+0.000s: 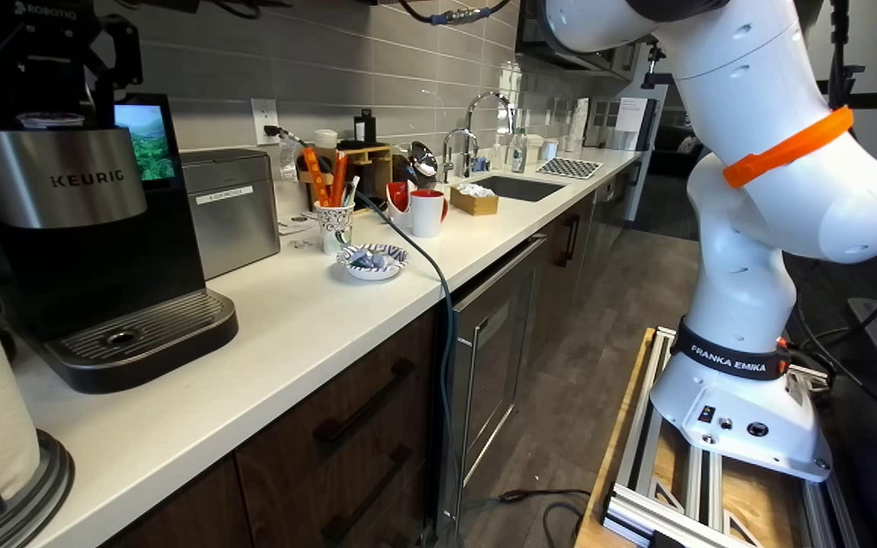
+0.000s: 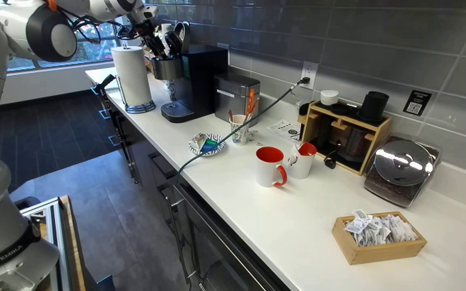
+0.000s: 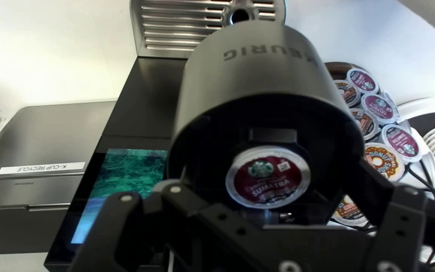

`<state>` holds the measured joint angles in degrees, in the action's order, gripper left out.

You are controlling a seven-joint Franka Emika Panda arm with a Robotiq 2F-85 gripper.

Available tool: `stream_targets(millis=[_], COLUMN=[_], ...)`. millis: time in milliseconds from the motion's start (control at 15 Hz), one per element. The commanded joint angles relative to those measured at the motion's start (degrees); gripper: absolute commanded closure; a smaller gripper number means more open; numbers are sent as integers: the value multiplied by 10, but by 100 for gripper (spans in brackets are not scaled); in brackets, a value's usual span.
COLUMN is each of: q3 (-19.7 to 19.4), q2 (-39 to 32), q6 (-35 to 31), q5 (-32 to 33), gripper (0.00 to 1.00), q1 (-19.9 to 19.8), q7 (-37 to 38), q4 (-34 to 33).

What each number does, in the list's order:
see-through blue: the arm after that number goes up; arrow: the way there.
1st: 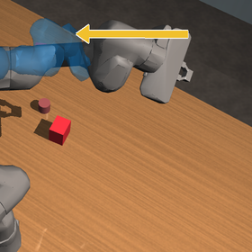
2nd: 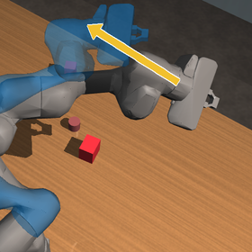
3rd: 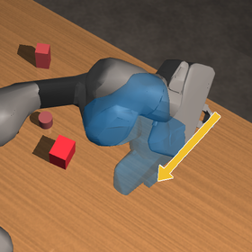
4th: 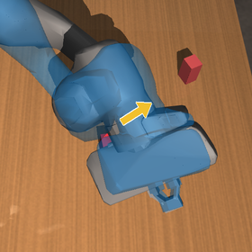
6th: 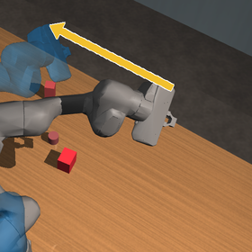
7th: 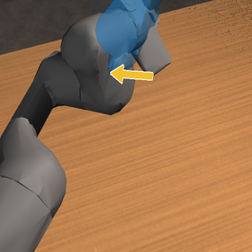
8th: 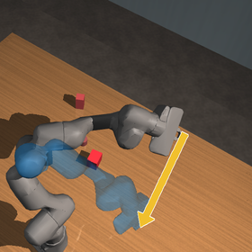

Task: Move the coffee pod, which is in the machine, to the table

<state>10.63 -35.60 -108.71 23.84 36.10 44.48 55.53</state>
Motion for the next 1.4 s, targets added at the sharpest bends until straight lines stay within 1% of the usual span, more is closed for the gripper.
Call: stream_targets(millis=[0, 133, 200, 267, 400, 467, 933, 1333], q3=[-2, -3, -5, -5, -6, -6, -7, -10], q2=[-5, -6, -5, -4, -3, -2, 15, 68], q6=[-14, -16, -16, -17, -17, -17, -22, -43], q5=[4, 4, 5, 4, 5, 6, 12, 36], gripper=[36, 53, 60, 65, 67, 71, 71, 71], q1=[3, 3, 2, 2, 2, 3, 7, 14], q7=[16, 19, 20, 21, 23, 24, 26, 50], q4=[0, -1, -1, -1, -2, -2, 5, 38])
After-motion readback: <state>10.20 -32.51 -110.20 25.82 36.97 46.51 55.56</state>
